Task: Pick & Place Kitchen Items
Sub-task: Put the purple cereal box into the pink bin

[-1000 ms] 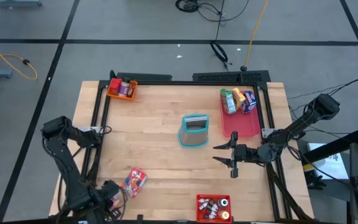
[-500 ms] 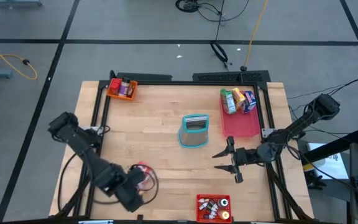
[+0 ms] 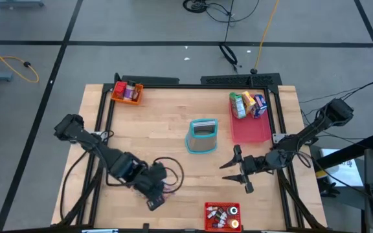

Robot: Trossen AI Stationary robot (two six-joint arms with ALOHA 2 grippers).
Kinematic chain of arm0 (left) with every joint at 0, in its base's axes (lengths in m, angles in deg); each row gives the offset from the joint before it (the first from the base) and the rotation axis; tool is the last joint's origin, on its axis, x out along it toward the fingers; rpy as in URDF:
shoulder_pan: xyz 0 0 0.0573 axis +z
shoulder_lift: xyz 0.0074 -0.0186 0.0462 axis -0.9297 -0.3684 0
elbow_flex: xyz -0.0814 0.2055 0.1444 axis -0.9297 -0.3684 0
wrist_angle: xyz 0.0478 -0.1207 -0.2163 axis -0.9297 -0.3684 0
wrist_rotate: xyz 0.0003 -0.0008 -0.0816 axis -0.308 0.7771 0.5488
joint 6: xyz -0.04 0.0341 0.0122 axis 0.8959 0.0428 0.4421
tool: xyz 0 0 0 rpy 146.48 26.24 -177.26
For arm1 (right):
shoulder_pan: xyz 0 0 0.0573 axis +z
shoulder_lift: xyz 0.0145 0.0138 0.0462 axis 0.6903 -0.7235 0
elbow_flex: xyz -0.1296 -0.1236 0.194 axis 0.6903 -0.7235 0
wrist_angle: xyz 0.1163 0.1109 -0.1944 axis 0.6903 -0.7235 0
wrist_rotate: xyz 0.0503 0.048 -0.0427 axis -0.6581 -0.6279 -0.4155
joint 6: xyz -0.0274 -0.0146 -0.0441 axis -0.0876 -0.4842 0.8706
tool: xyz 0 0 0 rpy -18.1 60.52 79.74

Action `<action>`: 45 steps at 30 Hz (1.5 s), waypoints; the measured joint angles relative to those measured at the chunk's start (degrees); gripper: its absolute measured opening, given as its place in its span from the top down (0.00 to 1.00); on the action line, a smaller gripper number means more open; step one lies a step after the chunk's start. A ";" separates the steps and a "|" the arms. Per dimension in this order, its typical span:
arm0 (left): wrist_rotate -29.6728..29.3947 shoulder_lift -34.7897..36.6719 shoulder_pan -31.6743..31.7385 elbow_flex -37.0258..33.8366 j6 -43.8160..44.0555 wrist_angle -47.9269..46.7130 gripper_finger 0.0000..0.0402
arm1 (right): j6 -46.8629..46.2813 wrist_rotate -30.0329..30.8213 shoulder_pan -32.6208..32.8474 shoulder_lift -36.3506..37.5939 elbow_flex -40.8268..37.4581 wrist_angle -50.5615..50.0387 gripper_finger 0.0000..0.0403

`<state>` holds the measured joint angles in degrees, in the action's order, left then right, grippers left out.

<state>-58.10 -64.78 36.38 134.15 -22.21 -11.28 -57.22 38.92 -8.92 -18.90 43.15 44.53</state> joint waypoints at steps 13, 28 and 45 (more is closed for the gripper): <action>-0.07 -6.69 5.27 1.31 -13.00 9.53 1.00 | -6.33 -13.38 -6.19 -14.04 8.10 -0.20 0.58; -1.61 -19.82 5.59 16.90 -24.56 8.44 1.00 | -7.54 -23.96 -8.53 -23.13 13.75 -0.09 0.57; -6.05 -20.36 5.42 17.71 -26.47 8.65 1.00 | -6.97 -24.90 -8.56 -25.15 13.66 3.17 0.33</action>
<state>-64.16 -85.14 41.79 151.86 -48.68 -2.63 -64.19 14.02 -17.48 -44.05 56.81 47.69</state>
